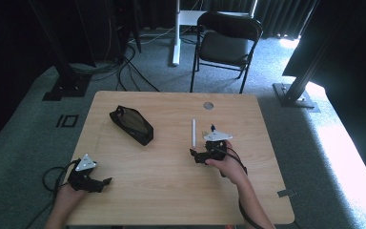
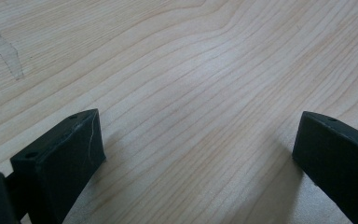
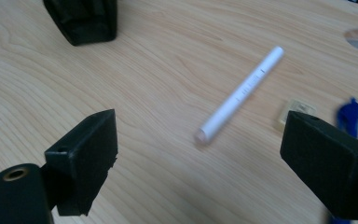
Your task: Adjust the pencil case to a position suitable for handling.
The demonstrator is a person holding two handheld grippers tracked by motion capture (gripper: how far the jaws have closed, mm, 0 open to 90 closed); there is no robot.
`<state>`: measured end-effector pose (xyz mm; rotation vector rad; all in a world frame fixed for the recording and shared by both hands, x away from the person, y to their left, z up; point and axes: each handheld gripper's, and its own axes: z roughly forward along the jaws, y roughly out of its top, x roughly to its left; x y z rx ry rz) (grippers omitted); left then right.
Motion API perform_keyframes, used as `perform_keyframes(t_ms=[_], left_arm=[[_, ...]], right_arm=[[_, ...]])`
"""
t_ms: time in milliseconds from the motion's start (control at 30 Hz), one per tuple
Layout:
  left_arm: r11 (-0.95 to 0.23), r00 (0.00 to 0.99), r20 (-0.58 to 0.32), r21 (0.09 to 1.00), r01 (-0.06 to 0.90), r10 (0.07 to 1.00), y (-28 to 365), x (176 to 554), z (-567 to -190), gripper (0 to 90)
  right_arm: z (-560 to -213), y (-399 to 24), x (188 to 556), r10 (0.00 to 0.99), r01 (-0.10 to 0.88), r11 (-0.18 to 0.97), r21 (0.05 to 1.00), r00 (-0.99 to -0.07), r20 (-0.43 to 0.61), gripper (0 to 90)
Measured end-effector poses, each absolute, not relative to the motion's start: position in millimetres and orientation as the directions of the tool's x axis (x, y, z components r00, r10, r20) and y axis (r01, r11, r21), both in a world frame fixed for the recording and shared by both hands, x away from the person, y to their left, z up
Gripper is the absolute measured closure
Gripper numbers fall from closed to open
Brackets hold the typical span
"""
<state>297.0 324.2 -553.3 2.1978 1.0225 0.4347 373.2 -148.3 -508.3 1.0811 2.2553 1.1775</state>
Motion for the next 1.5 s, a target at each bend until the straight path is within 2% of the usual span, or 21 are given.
perform_keyframes(t_ms=[967, 1033, 1500], left_arm=[[-0.472, 0.638, 0.019, 0.691, 0.548, 0.770, 324, 297, -553, 2.2], [-0.471, 0.638, 0.019, 0.691, 0.548, 0.770, 324, 297, -553, 2.2], [-0.472, 0.638, 0.019, 0.691, 0.548, 0.770, 324, 297, -553, 2.2]], right_arm=[[-507, -71, 388, 0.689, 0.414, 0.377, 0.828, -0.723, 0.047, 10.9], [-506, -66, 389, 0.684, 0.411, 0.375, 0.831, -0.727, 0.051, 13.5], [-506, -24, 396, 0.655, 0.364, 0.365, 0.857, -0.754, 0.041, 14.5]])
